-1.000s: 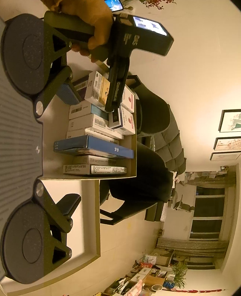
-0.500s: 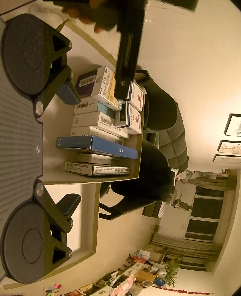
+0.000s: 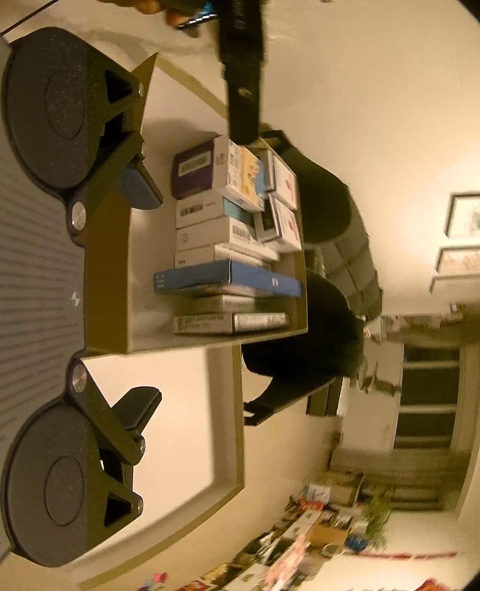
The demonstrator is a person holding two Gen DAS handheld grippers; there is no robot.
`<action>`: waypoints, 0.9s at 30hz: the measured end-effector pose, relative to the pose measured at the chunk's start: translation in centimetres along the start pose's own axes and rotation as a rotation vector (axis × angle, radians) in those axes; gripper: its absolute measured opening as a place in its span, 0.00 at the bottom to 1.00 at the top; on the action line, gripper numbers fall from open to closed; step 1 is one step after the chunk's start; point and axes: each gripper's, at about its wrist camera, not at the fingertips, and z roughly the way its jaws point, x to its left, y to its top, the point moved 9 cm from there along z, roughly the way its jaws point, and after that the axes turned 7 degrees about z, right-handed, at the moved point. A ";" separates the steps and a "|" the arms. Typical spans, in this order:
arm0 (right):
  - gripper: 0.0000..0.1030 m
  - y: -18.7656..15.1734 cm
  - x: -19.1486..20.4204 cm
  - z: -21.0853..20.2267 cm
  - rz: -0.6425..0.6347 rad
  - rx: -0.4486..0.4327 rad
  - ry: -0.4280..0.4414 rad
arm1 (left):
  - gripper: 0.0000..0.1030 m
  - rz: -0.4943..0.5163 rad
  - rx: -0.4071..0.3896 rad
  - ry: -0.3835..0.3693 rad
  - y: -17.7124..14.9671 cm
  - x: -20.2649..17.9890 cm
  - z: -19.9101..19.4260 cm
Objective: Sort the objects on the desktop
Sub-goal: 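Lower the yellow-white box beside the white boxes and open the left gripper, then move the right tool to the rim of the empty tan lid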
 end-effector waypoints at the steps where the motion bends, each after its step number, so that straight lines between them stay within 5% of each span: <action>1: 1.00 -0.2 -0.5 -0.3 0.021 -0.007 -0.004 | 1.00 -0.004 -0.006 -0.006 -0.1 -0.1 -0.3; 14: 1.00 -4.6 -8.5 -4.6 0.329 -0.052 -0.090 | 1.00 0.096 -0.016 -0.228 -2.4 -4.7 -0.7; 27: 1.00 -9.8 -15.9 -6.9 0.533 -0.042 -0.223 | 1.00 0.115 -0.016 -0.279 -5.2 -6.7 -0.9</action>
